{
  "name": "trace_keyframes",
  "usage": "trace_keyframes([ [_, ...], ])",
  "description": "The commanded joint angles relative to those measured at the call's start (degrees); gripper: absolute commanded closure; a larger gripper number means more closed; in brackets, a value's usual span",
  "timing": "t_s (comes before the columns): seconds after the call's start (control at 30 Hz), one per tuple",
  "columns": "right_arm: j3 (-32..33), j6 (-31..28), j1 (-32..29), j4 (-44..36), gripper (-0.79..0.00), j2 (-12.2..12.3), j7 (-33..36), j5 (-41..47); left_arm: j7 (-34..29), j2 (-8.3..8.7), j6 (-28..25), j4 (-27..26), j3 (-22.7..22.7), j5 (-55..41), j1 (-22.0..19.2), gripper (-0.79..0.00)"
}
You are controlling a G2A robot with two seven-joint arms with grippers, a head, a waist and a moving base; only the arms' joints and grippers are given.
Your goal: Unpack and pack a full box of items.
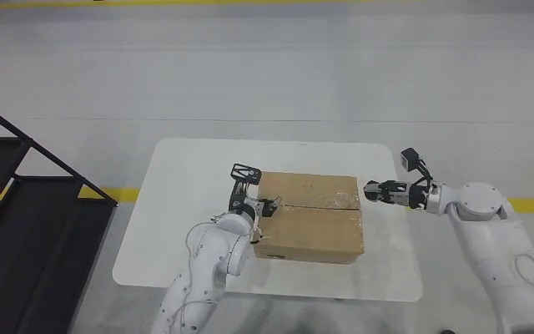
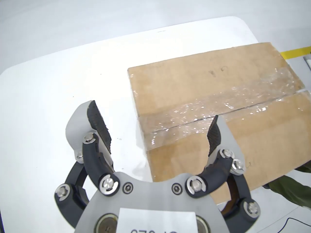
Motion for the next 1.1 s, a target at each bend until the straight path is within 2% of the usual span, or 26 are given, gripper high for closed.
trace_keyframes([
  [0.0, 0.0, 0.0, 0.0, 0.0, 0.000, 0.0, 0.0, 0.1, 0.2, 0.11, 0.3, -0.3, -1.2, -0.2, 0.5, -0.785],
  [0.2, -1.1, 1.1, -1.0, -2.4, 0.000, 0.0, -2.0, -2.3, 0.7, 0.35, 0.3, -1.2, -3.4, -0.8, 1.9, -0.785],
  [0.23, -1.4, 1.8, -1.2, -3.2, -0.071, 0.0, -2.1, -2.9, 0.9, 0.37, 0.2, -1.3, -3.6, -0.8, 2.0, -0.785],
  [0.37, -2.0, 3.5, -1.8, -5.1, -0.157, 0.1, -1.6, -3.5, 1.3, 0.36, 0.3, -1.6, -3.9, -0.9, 2.2, -0.785],
  [0.57, -4.1, 5.5, -1.5, -6.2, -0.228, 0.1, -0.4, -5.5, 1.5, 0.34, 0.2, -1.7, -4.0, -0.9, 2.3, -0.785],
  [1.07, -9.0, 7.1, 2.0, -4.5, -0.259, -0.9, -0.8, -6.5, 1.5, 0.34, 0.2, -1.7, -4.0, -0.9, 2.3, -0.785],
])
